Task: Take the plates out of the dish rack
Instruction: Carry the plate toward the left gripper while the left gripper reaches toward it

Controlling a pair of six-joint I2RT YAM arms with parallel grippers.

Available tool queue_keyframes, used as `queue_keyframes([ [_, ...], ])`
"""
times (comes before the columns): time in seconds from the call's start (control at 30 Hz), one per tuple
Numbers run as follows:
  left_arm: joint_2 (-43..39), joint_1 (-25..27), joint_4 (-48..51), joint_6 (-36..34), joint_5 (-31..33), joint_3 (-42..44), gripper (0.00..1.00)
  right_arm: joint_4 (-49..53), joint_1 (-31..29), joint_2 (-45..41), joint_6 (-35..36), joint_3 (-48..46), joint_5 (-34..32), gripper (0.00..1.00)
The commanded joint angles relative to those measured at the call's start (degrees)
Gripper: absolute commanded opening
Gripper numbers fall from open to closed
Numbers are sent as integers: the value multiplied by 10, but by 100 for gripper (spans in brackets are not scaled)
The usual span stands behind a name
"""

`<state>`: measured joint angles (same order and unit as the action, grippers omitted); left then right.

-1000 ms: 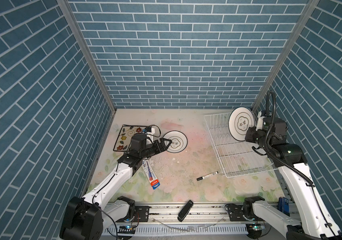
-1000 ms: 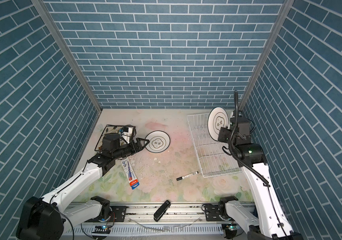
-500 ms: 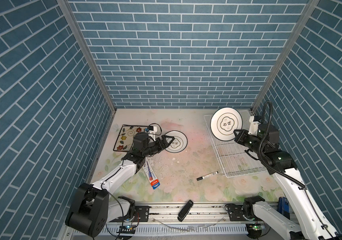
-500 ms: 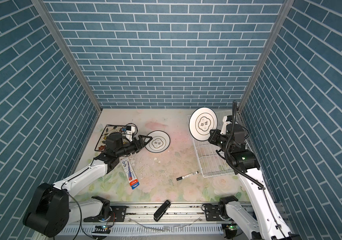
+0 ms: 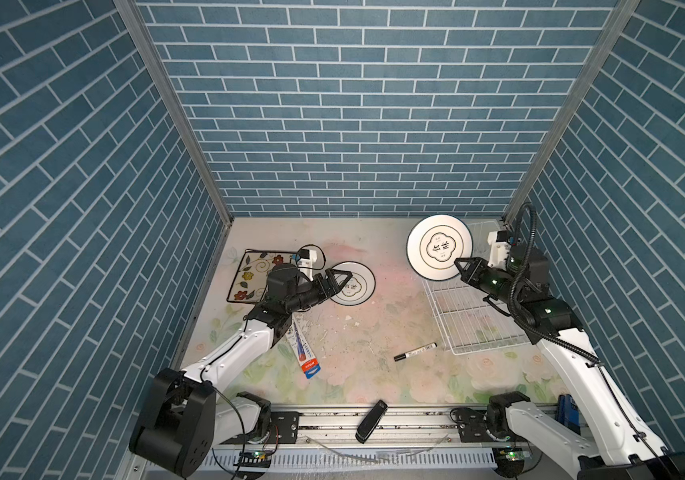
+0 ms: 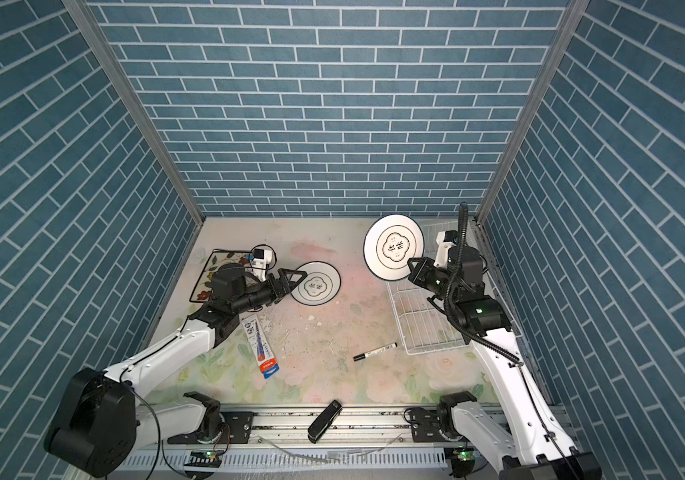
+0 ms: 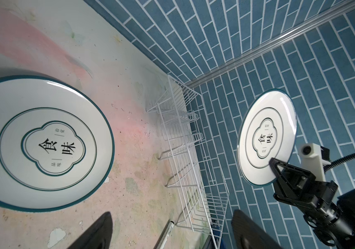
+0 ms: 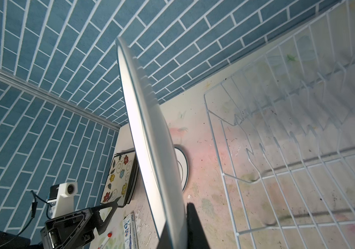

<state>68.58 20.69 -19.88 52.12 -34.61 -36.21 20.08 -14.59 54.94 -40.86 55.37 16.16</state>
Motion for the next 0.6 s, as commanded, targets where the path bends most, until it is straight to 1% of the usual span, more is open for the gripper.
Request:
queue_keyframes([
  [0.0,-18,6,14,-30,5,-24,89,-66,-3,1,-42,-20,36,0],
  [0.1,-21,6,17,-40,3,-27,89,-79,-2,7,-48,-31,41,0],
  [0.23,-16,6,-9,-39,8,-22,89,-107,-4,16,-68,-51,57,0],
  [0.4,10,6,-55,-22,-1,-28,89,-134,-13,32,-82,-67,61,0],
  [0.57,37,7,-80,-12,-3,-36,88,-148,-26,56,-87,-70,71,0],
])
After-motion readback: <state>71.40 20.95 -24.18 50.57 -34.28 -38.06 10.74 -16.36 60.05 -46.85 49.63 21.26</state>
